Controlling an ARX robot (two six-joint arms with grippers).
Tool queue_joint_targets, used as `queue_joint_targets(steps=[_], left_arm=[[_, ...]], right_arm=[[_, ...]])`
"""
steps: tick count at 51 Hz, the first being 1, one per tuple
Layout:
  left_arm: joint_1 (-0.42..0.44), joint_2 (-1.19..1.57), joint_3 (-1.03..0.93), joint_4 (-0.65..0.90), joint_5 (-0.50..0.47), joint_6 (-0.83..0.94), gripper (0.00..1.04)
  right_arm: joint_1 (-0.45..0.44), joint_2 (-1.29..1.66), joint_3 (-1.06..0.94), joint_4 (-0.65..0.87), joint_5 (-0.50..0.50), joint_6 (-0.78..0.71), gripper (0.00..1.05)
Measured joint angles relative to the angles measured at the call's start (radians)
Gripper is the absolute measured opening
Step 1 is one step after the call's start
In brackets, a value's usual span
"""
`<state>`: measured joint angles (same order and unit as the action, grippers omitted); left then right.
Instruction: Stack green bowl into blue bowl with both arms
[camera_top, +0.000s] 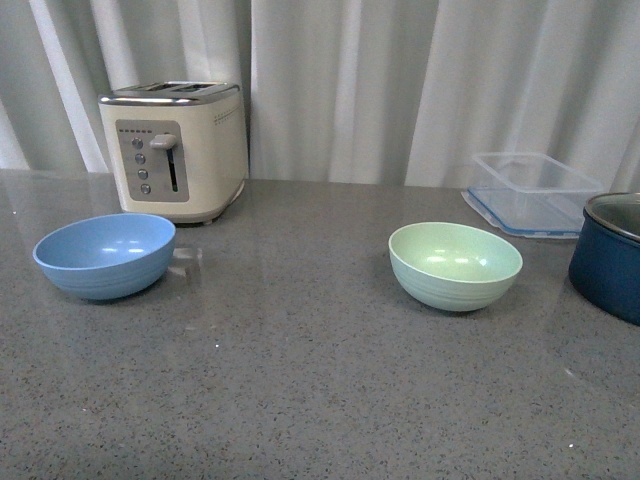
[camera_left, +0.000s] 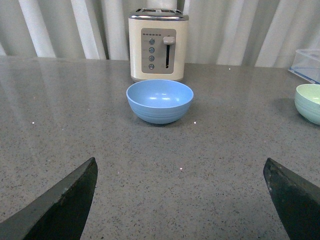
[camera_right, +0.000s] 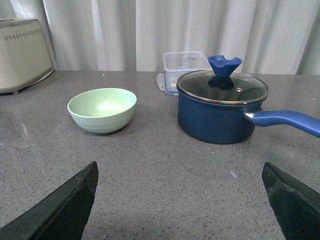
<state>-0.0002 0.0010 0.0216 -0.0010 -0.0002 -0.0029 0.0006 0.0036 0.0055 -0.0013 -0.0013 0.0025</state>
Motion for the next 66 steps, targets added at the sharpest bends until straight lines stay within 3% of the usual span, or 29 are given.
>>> queue_joint_targets(steps=[33,37,39,50,66], left_arm=[[-0.002,0.000,0.000,0.000,-0.001,0.000,0.98],[-0.084,0.080,0.006,0.056,-0.309,0.055,0.98],[-0.090,0.132,0.015,0.085,-0.372,0.063,0.98],[-0.031,0.402,0.186,0.160,-0.319,0.034,0.98],[0.026,0.816,0.587,0.077,-0.222,-0.160,0.98]], right_arm=[[0.000,0.000,0.000,0.000,0.000,0.000,0.95],[0.000,0.000,0.000,0.000,0.000,0.000,0.95],[0.000,0.000,0.000,0.000,0.000,0.000,0.95],[0.000,0.000,0.000,0.000,0.000,0.000,0.95],[0.000,0.000,0.000,0.000,0.000,0.000,0.95]])
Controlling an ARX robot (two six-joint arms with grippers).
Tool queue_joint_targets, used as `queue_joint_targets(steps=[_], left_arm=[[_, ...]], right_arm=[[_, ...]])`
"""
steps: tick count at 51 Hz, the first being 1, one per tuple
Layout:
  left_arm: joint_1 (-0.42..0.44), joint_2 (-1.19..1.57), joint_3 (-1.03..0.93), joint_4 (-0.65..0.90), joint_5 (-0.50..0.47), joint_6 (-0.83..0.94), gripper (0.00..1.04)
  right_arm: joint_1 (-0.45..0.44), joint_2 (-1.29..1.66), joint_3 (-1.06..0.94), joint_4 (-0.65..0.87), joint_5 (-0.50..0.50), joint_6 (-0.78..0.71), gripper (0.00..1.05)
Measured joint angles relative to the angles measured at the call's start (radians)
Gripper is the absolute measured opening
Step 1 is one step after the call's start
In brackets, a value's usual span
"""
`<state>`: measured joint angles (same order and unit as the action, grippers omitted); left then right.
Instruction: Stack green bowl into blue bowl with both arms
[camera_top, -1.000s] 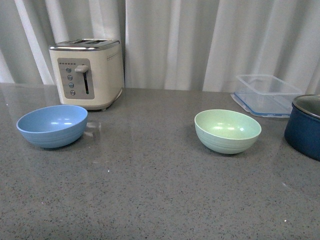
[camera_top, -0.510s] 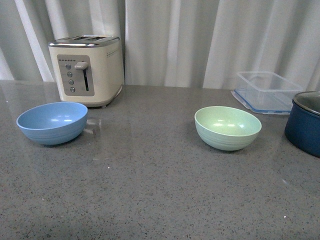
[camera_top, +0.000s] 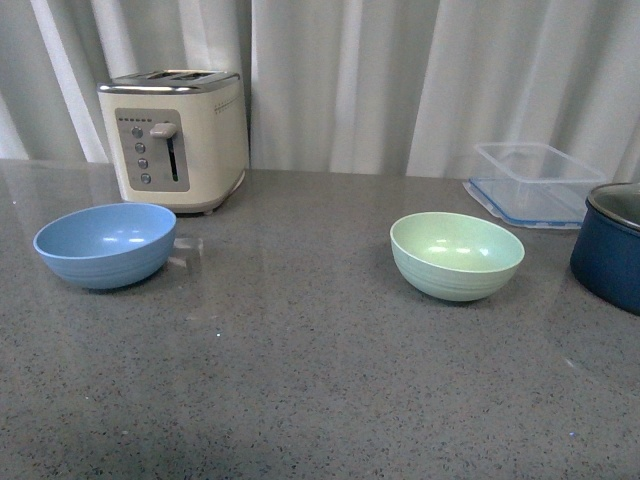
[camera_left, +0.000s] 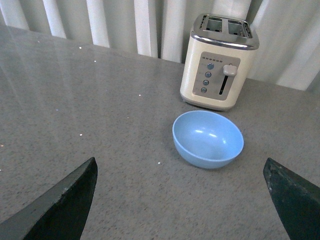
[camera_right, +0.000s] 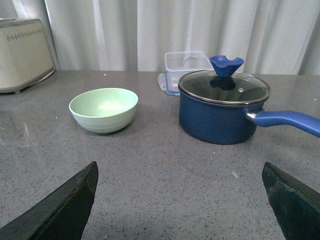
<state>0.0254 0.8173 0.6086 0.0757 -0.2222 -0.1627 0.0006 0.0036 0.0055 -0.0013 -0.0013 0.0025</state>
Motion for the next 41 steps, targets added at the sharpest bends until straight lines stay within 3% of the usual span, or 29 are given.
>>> queue_joint_targets(steps=[27,41], left_arm=[[0.079,0.595,0.463,-0.188,0.196,-0.258,0.98],[0.076,0.863,0.655,-0.242,0.170,-0.261,0.98]], right_arm=[[0.000,0.000,0.000,0.000,0.000,0.000,0.95],[0.000,0.000,0.000,0.000,0.000,0.000,0.95]])
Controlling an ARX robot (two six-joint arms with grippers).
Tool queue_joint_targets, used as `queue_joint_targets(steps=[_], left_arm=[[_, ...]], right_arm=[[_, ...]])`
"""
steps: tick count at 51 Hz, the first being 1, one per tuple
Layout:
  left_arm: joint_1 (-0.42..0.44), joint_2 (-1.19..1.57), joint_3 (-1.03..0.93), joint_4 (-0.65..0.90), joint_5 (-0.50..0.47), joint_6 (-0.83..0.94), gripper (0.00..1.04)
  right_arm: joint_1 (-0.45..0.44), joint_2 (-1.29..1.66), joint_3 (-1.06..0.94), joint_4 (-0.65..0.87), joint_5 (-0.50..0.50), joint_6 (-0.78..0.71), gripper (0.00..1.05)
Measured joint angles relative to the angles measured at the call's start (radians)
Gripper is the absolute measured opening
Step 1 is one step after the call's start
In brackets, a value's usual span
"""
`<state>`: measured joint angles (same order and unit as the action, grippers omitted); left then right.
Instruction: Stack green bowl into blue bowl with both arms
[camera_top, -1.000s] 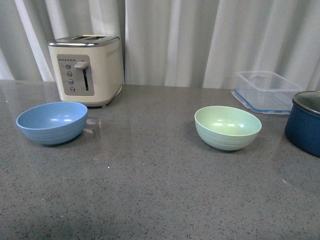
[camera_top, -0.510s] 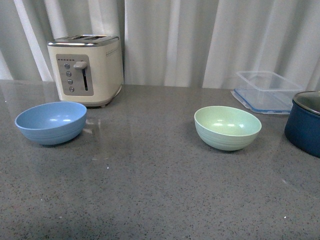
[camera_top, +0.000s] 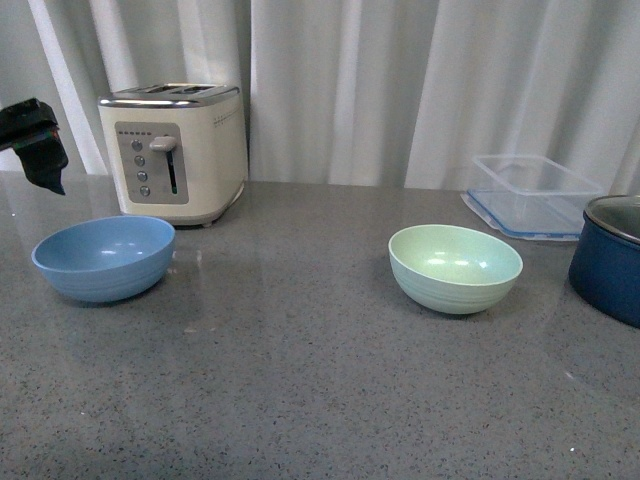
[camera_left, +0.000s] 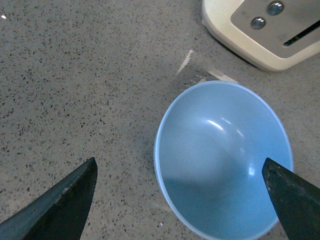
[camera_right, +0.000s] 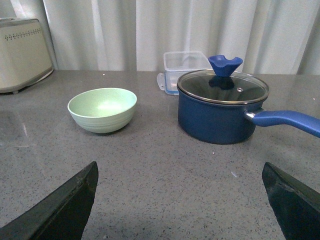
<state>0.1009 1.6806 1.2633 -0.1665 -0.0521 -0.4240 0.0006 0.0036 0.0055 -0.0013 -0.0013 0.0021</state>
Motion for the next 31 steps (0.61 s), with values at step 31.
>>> queue_joint_targets(steps=[31], left_arm=[[-0.039,0.228,0.152,-0.058,-0.051,-0.001,0.62]], right_arm=[[0.000,0.000,0.000,0.000,0.000,0.000,0.95]])
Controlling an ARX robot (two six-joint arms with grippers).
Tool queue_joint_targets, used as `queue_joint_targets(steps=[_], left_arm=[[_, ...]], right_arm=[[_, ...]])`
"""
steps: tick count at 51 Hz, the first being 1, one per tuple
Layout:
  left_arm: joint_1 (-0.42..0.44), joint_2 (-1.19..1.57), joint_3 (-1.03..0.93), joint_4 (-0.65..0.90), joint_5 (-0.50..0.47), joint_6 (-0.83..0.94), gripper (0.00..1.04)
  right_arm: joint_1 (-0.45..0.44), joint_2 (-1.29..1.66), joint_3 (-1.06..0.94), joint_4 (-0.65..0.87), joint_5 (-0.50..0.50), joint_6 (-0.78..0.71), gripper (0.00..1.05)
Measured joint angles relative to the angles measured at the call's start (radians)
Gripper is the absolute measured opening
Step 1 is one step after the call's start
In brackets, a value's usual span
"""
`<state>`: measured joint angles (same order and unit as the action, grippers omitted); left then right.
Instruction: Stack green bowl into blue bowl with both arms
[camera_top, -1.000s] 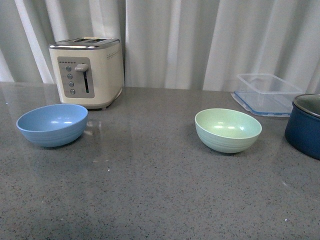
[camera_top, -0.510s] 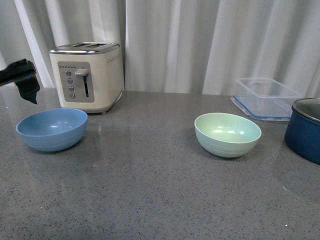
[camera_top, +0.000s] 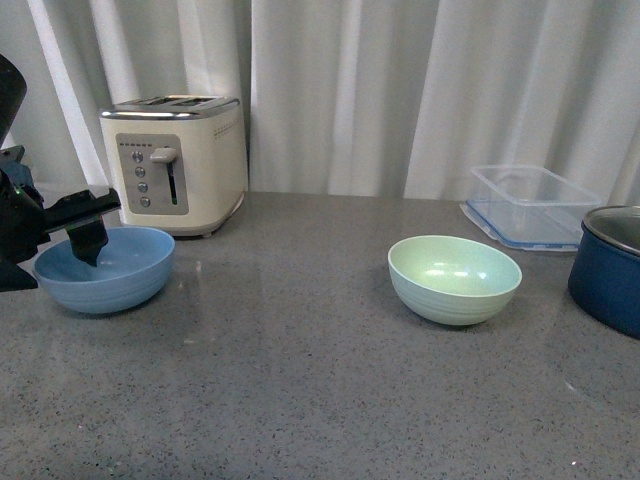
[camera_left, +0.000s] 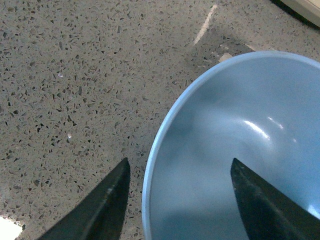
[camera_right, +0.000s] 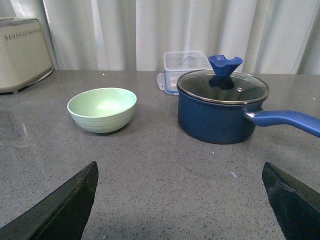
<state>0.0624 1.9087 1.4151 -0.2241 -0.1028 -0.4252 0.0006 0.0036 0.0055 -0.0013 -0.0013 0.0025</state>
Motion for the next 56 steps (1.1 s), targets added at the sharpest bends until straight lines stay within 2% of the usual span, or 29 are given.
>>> queue_joint_targets(steps=[7,11,17,35,56], left_arm=[[0.000,0.004,0.000,0.000,0.001,-0.002,0.34],[0.000,0.004,0.000,0.000,0.001,-0.006,0.25],[-0.008,-0.006,-0.012,0.006,0.018,-0.019,0.03],[-0.155,-0.050,0.051,-0.008,0.032,-0.020,0.04],[-0.315,0.116,0.208,-0.073,0.011,-0.011,0.04]], right_arm=[[0.000,0.000,0.000,0.000,0.000,0.000,0.95],[0.000,0.000,0.000,0.000,0.000,0.000,0.95],[0.000,0.000,0.000,0.000,0.000,0.000,0.95],[0.000,0.000,0.000,0.000,0.000,0.000,0.95],[0.000,0.000,0.000,0.000,0.000,0.000,0.95]])
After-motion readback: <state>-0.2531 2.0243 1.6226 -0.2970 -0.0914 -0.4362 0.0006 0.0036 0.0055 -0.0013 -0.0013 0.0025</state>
